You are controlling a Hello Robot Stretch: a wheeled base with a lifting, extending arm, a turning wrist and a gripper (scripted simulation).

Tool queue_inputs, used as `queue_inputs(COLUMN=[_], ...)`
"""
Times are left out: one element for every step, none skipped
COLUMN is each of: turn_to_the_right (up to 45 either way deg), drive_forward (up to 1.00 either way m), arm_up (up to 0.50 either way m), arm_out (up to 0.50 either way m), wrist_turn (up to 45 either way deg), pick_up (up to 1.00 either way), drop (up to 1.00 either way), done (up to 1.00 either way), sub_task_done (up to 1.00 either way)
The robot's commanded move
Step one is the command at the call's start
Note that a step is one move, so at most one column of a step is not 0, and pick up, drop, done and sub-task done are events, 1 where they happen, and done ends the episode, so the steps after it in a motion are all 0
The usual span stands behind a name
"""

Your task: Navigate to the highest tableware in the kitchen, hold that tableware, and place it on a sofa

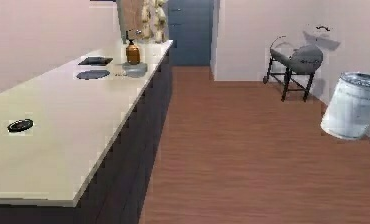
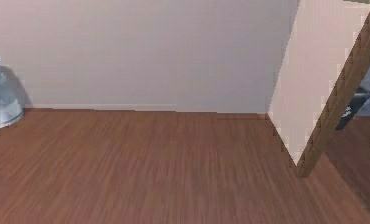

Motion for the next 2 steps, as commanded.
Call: queue_inputs(turn_to_the_right=[0.0, 45.0], drive_forward=[0.95, 0.0], arm_up=[0.0, 0.0], arm_out=[0.0, 0.0], wrist_turn=[0.0, 0.0], pick_up=[0.0, 0.0], drop=[0.0, 0.0], done=[0.0, 0.0], sub_task_done=[0.0, 0.0])
